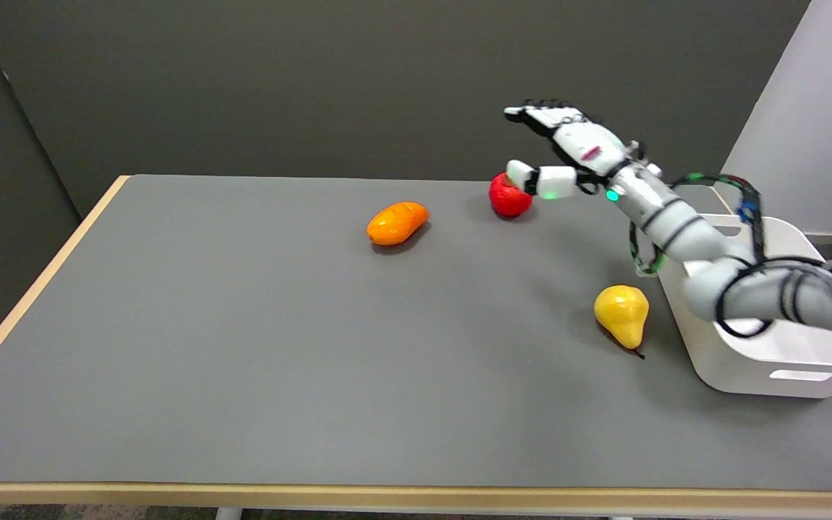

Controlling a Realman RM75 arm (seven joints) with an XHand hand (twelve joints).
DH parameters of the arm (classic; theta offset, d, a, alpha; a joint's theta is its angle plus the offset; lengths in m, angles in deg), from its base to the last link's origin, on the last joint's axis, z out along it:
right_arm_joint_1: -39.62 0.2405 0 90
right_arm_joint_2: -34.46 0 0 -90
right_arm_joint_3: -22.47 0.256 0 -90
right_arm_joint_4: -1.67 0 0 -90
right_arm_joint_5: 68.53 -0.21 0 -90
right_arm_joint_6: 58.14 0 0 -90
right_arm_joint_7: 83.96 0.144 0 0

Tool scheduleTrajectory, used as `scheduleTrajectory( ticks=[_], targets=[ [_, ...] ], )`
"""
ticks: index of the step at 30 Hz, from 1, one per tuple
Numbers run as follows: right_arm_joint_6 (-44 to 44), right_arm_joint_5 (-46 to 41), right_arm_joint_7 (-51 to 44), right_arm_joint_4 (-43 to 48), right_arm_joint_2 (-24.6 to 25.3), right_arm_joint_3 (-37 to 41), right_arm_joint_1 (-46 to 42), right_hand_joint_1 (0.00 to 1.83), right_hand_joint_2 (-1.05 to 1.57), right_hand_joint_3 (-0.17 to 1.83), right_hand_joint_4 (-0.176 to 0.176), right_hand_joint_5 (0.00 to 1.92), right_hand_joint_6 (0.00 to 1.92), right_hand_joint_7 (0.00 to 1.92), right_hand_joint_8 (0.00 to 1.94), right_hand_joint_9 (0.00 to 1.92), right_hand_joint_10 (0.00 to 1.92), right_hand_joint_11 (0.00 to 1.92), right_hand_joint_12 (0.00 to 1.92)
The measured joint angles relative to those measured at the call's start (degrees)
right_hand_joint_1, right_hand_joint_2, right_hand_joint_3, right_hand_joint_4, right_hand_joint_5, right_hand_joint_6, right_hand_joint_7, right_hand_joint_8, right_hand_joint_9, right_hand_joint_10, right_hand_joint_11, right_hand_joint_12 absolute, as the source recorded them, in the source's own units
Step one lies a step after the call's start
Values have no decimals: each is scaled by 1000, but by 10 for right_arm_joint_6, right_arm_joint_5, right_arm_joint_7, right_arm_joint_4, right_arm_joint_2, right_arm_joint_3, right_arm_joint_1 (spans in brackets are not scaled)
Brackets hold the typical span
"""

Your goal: Pick up tomato.

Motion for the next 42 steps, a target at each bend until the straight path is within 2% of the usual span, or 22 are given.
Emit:
scheduleTrajectory(
  ticks=[2,4,8,11,13,16,17,21,24,42],
  targets=[
    [27,5,-17,30,24,-15,27,103,637,949,108,80,329,105,244,46,408,-1,824],
    [51,9,-32,58,45,-27,50,100,640,946,105,76,327,101,244,45,407,-1,826],
    [91,15,-60,102,78,-46,84,113,582,1037,110,87,260,111,194,60,338,-1,839],
    [117,19,-76,132,99,-58,105,219,671,1103,93,109,173,126,111,89,295,6,795],
    [134,21,-86,151,112,-64,117,102,608,1033,101,79,218,95,163,61,334,0,835],
    [155,24,-97,174,128,-72,130,61,592,1015,103,67,218,82,180,52,339,-1,847],
    [161,24,-99,180,132,-75,133,262,625,1087,93,127,41,140,1,108,237,8,752],
    [186,27,-110,199,150,-91,144,297,579,1062,94,116,31,128,-1,97,243,13,734],
    [203,27,-115,209,161,-103,146,30,572,1016,101,41,205,50,186,32,344,-1,827],
    [249,28,-128,254,208,-106,135,8,592,1033,96,25,215,17,215,5,355,-1,826]
  ],
)
